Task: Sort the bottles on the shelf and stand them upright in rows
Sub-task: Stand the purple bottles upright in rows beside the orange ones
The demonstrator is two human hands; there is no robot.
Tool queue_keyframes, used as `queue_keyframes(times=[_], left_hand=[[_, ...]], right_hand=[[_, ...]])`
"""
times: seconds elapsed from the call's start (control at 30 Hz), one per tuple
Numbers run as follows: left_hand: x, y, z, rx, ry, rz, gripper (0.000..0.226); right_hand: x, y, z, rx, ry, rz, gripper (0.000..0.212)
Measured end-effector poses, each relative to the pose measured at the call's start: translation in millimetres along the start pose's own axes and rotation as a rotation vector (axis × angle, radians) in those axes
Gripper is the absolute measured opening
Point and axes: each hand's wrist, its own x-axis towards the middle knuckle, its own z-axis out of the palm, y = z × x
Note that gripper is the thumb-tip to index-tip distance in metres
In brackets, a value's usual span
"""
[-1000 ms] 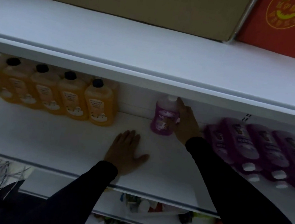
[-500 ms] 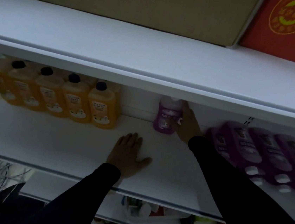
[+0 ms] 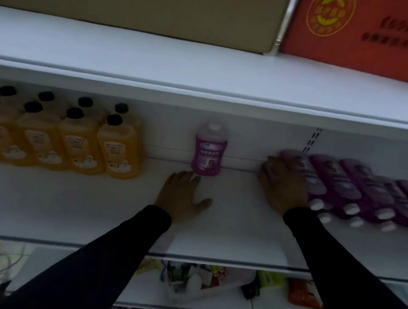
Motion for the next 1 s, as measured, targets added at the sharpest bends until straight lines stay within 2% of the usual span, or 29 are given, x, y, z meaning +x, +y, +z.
queue_keyframes(times=[0.03, 0.07, 0.13, 0.17, 0.27, 0.4, 0.47, 0.6, 0.8, 1.0], left_hand=[[2, 8, -3, 0.002, 0.024, 0.022, 0.083], [4, 17, -4, -0.002, 0.043, 0.043, 0.082], [7, 33, -4, -0.025, 0.077, 0.065, 0.078], [8, 42, -3, -0.034, 0.093, 0.066, 0.077], [10, 69, 0, -0.082, 0.088, 0.029, 0.077], [11, 102, 5, -0.144, 0.081, -0.039, 0.075], [12, 118, 7, -0.173, 0.083, -0.067, 0.075], [11, 144, 9, -0.243, 0.068, -0.133, 0.075], [4, 155, 9, -0.286, 0.033, -0.177, 0.077], [10, 146, 0, -0.256, 0.105, -0.090, 0.085]], right_hand=[[1, 7, -7, -0.070, 0.095, -0.006, 0.027], [1, 15, -14, -0.095, 0.117, 0.073, 0.030], [-2, 30, -22, -0.123, -0.058, 0.283, 0.052], [-6, 40, -22, -0.148, -0.154, 0.329, 0.064], [-14, 61, -22, -0.184, -0.279, 0.299, 0.085], [-12, 75, -23, -0.142, -0.354, 0.224, 0.092], [-14, 81, -27, -0.108, -0.353, 0.189, 0.091], [-28, 80, -29, 0.124, -0.193, 0.057, 0.075], [-39, 94, -35, 0.307, -0.262, 0.026, 0.073], [-25, 73, -71, 0.401, -0.214, -0.090, 0.052]])
